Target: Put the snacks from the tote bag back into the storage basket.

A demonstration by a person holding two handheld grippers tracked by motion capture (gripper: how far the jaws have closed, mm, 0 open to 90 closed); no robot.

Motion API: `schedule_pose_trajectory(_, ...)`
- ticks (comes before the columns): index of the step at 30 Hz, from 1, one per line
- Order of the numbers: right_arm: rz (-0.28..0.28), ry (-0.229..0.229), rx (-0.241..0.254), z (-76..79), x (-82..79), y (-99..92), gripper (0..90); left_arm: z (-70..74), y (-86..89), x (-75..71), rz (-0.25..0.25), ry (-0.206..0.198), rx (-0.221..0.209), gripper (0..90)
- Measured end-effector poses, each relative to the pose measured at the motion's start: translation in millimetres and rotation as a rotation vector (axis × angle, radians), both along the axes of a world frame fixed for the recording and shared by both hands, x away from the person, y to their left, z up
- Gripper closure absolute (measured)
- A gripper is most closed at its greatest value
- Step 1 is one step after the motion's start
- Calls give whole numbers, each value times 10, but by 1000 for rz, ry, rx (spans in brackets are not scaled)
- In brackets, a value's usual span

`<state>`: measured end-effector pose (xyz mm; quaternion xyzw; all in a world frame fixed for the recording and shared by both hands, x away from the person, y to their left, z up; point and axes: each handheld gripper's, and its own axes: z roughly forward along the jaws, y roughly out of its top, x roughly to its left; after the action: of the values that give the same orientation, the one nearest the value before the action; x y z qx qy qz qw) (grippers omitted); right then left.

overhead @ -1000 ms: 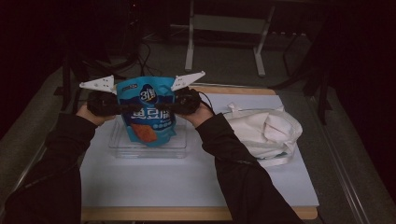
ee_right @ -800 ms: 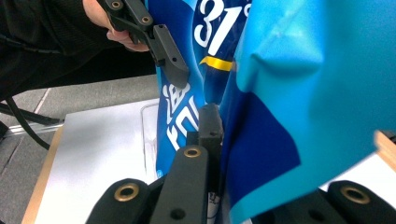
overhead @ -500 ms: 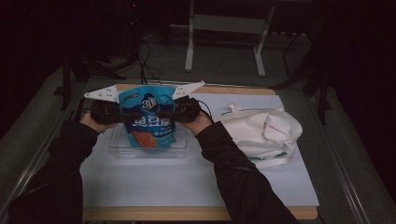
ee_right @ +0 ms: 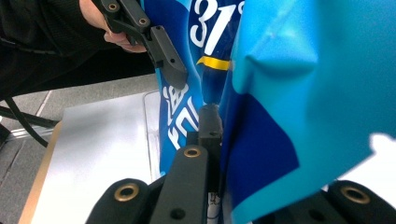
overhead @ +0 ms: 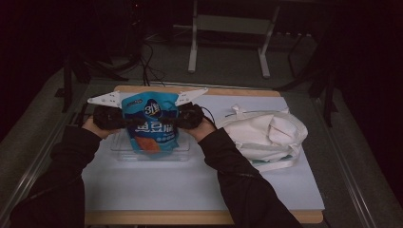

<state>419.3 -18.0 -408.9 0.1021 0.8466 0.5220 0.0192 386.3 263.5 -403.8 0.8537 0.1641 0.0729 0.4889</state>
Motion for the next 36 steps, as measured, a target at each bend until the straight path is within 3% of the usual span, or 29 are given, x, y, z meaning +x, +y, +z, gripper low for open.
schedule_pose_trajectory(5,-1,10,3,-82,-13,2,883,-51,-1,-18,7,13,11,899)
schedule_pose_trajectory(10,-6,-19,-2,-97,-60,-5,882,-66,-16,-58,11,0,13,897)
schedule_pose_trajectory(14,-11,-25,16,-120,-80,-23,876,-86,-15,-100,24,-21,4,896)
schedule_pose_trajectory(24,-26,-32,11,-111,-97,-16,847,-90,-30,-145,72,-25,-5,883)
schedule_pose_trajectory(28,-42,-45,17,-91,-99,-34,780,-94,-36,-167,85,-29,-5,850)
schedule_pose_trajectory(32,-52,-50,13,-63,-102,-40,616,-90,-65,-204,104,-47,21,798)
schedule_pose_trajectory(36,-68,-60,-1,-46,-104,-47,452,-70,-75,-232,156,-45,25,616)
